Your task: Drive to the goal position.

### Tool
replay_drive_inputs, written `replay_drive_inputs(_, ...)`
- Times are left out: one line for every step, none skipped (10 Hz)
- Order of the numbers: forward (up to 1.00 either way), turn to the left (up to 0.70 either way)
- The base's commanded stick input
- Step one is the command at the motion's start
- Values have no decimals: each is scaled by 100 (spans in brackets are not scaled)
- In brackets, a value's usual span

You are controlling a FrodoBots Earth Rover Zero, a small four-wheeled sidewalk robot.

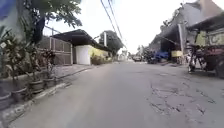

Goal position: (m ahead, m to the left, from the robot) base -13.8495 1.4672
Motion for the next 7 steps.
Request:
replay_drive_inputs(0,-100)
replay_drive_inputs(0,-100)
replay_drive_inputs(0,-100)
replay_drive_inputs(0,-100)
replay_drive_inputs(0,-100)
replay_drive_inputs(0,-100)
replay_drive_inputs(0,-100)
